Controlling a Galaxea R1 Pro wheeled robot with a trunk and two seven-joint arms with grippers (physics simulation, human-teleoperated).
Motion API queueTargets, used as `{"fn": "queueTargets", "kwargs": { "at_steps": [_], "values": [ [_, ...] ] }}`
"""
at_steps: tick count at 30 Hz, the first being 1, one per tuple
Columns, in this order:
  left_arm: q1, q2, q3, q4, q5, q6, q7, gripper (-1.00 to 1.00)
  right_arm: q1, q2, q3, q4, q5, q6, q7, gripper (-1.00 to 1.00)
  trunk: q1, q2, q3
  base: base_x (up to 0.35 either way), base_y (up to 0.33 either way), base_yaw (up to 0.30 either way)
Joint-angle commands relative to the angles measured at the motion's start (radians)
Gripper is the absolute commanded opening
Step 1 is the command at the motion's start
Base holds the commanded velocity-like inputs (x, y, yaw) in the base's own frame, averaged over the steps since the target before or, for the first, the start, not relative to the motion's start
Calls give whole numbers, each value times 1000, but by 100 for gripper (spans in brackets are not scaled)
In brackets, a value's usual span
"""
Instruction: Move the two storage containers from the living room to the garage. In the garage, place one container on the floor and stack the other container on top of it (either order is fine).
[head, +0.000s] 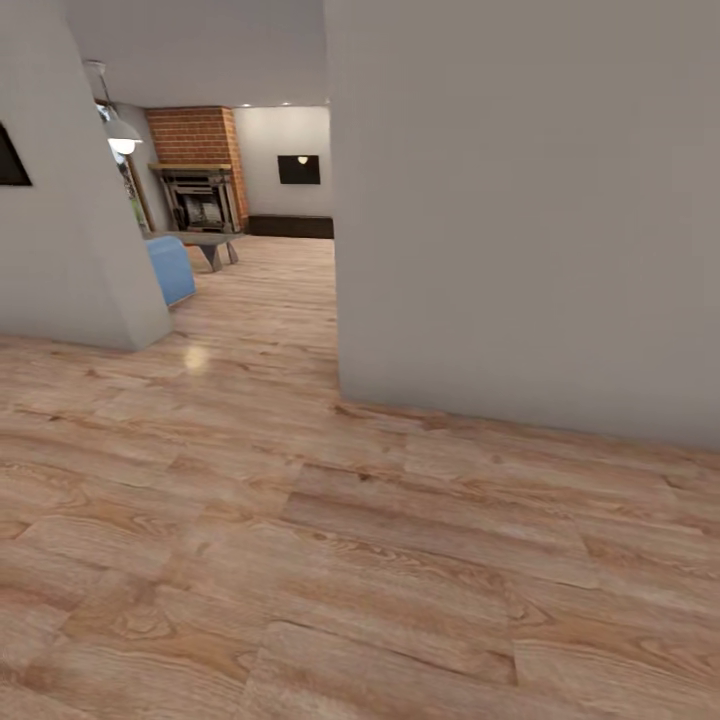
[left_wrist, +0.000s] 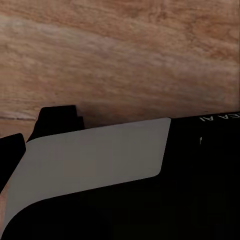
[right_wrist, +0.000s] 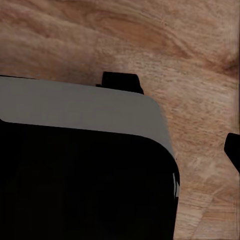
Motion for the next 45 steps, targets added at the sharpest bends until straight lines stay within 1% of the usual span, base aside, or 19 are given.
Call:
{"fn": "queueTargets", "kwargs": {
  "at_steps": [1,16,45],
  "values": [
    [-1,0,-5,1,4,-3,-3,100,-1,0,8,3,-9,-6,-1,100,0,0,-1,324,0,264],
    [-1,0,-5,0,4,-3,-3,100,-1,0,9,3,-10,-5,-3,100,0,0,-1,324,0,267],
    [-1,2,-4,0,4,-5,-3,100,-1,-1,8,3,-10,-5,-3,100,0,0,-1,324,0,7]
  ]
}}
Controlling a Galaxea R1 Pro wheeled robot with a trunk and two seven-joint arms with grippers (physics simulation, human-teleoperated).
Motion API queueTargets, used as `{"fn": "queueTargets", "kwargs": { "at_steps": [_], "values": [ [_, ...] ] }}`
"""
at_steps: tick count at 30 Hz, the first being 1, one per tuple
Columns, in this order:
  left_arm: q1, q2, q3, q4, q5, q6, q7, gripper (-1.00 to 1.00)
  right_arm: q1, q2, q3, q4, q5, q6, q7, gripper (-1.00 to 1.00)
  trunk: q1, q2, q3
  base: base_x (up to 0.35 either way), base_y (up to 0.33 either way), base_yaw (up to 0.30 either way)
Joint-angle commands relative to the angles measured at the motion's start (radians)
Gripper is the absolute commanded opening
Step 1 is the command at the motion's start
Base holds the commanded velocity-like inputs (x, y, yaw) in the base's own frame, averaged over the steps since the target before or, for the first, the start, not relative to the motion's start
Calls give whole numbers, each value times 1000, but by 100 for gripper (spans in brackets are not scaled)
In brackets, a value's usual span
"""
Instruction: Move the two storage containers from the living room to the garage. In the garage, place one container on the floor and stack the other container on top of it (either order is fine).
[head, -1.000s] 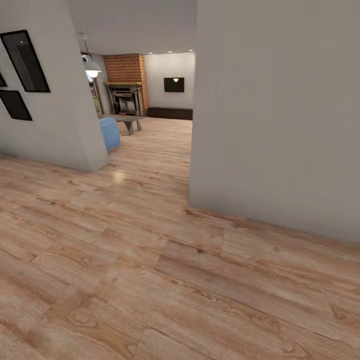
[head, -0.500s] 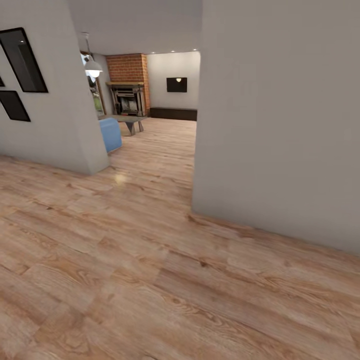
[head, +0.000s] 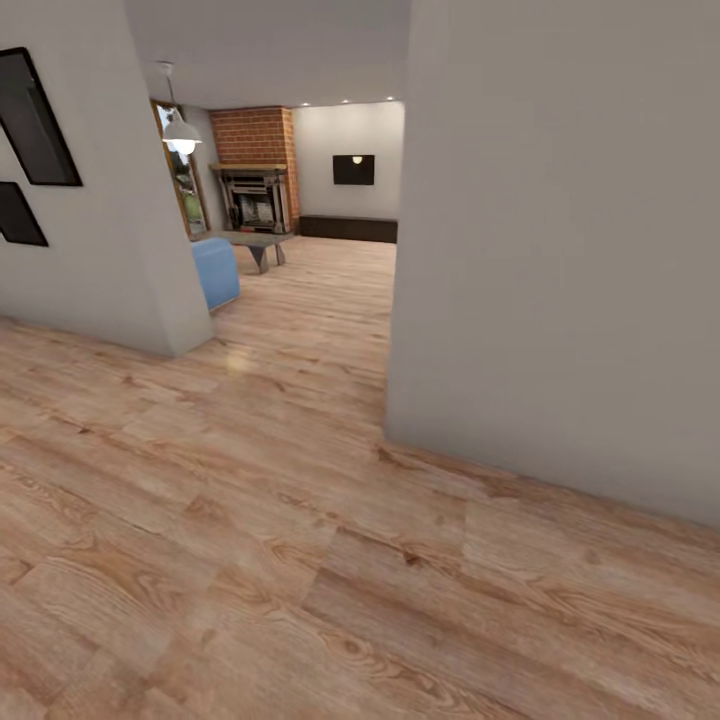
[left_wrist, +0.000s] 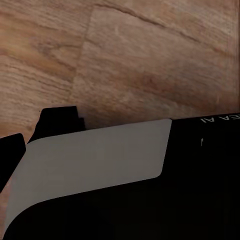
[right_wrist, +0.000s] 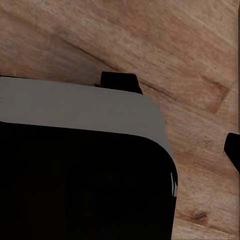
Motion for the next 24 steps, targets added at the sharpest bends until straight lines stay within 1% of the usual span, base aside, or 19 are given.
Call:
{"fn": "queueTargets", "kwargs": {
  "at_steps": [1,4,7,24],
  "values": [
    [-1,0,-5,1,4,-3,-3,100,-1,1,8,3,-9,-5,-1,100,0,0,-1,324,0,0],
    [-1,0,-5,1,4,-3,-3,100,-1,1,8,3,-9,-4,-3,100,0,0,-1,324,0,12],
    [-1,1,-5,1,4,-4,-3,100,-1,1,8,3,-9,-6,-5,100,0,0,-1,324,0,162],
    [-1,2,-5,1,4,-4,-3,100,-1,1,8,3,-8,-8,-6,100,0,0,-1,324,0,265]
  ]
}}
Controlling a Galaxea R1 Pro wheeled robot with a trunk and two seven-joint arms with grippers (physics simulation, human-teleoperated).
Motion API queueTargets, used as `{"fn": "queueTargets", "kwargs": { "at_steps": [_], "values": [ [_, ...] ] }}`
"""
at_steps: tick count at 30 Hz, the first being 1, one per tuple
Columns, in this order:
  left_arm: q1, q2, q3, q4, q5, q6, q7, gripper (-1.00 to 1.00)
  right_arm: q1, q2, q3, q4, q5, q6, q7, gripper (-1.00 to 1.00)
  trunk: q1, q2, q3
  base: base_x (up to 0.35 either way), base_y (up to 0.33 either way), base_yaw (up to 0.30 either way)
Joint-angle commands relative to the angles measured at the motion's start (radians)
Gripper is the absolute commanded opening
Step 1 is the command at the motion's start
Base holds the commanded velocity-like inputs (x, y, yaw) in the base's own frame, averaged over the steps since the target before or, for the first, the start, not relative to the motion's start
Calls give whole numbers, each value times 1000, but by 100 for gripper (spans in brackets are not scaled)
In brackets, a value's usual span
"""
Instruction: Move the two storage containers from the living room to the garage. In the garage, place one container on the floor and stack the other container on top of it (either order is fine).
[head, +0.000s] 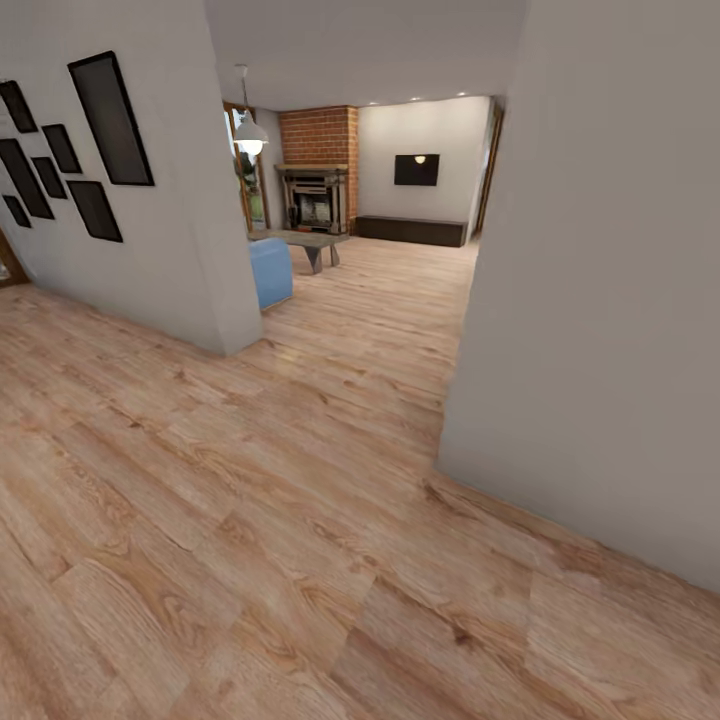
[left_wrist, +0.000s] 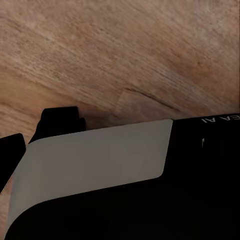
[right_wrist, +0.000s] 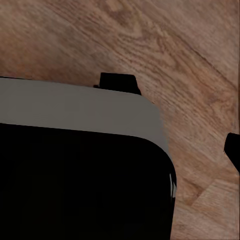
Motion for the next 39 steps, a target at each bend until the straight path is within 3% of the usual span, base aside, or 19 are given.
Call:
{"fn": "queueTargets", "kwargs": {
  "at_steps": [1,18,39],
  "values": [
    [-1,0,-5,1,4,-3,-3,100,-1,1,8,3,-9,-6,-1,100,0,0,-1,324,0,270],
    [-1,3,-5,1,4,1,-3,100,-1,0,8,3,-12,-2,7,100,0,0,-2,324,0,255],
    [-1,5,-6,1,4,-1,-3,100,-1,0,8,3,-11,-9,8,100,0,0,-11,324,0,86]
  ]
}}
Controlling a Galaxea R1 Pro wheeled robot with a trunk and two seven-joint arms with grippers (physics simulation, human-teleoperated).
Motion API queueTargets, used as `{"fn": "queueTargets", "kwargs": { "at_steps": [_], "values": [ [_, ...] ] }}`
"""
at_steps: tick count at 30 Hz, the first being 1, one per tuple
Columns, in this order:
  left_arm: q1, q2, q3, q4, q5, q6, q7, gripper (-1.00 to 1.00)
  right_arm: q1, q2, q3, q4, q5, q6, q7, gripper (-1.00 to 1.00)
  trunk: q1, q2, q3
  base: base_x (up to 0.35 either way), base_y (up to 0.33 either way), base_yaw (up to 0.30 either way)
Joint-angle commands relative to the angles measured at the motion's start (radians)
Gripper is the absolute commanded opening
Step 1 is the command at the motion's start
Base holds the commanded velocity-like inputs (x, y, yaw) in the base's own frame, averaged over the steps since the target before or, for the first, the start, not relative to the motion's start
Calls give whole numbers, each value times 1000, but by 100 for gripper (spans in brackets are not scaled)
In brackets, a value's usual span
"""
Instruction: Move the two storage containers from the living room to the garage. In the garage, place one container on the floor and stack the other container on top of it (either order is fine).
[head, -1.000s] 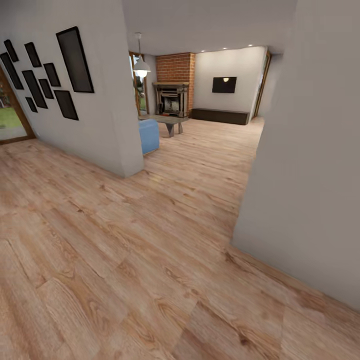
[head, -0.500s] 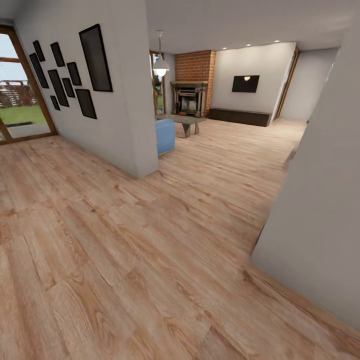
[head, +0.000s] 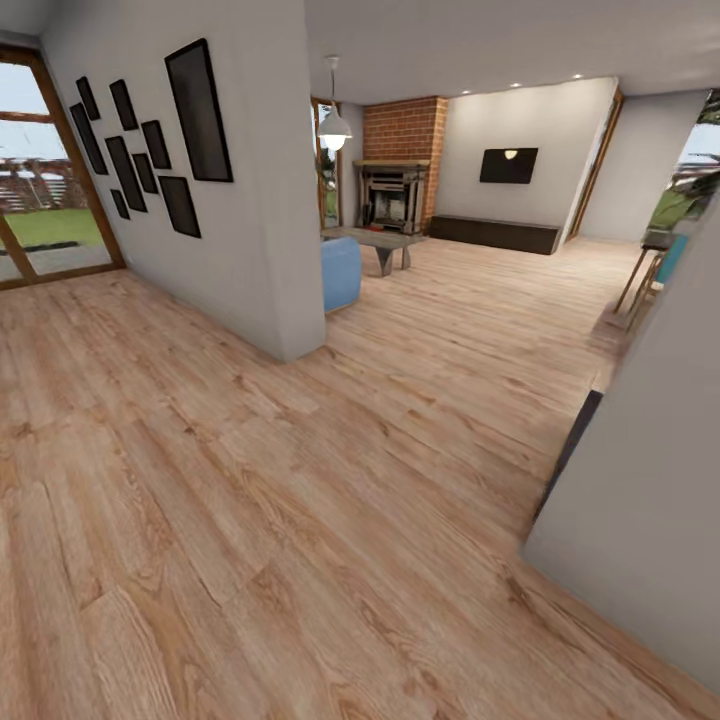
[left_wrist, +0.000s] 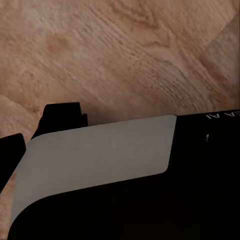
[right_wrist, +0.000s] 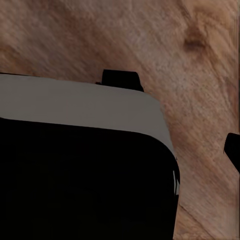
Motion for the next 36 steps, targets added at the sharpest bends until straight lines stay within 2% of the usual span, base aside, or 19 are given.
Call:
{"fn": "queueTargets", "kwargs": {
  "at_steps": [1,27,28,29,30,36],
  "values": [
    [-1,0,-5,1,4,-3,-3,100,-1,1,8,3,-9,-6,-1,100,0,0,-1,324,0,2],
    [-1,2,-6,5,5,5,-1,100,-1,0,8,3,-13,-8,-4,100,0,0,-1,324,0,0],
    [-1,2,-6,6,5,6,7,100,-1,0,8,3,-12,-8,-4,100,0,0,-1,324,0,0],
    [4,0,-6,8,6,7,87,100,-1,0,8,3,-10,-8,-4,100,0,0,-1,324,0,0],
    [9,-2,-6,8,7,7,107,100,-1,0,8,3,-10,-8,-3,100,0,0,-1,324,0,0],
    [21,0,-4,8,16,4,139,100,-1,-1,8,3,-9,-8,-3,100,0,0,-1,324,0,0]
  ]
}}
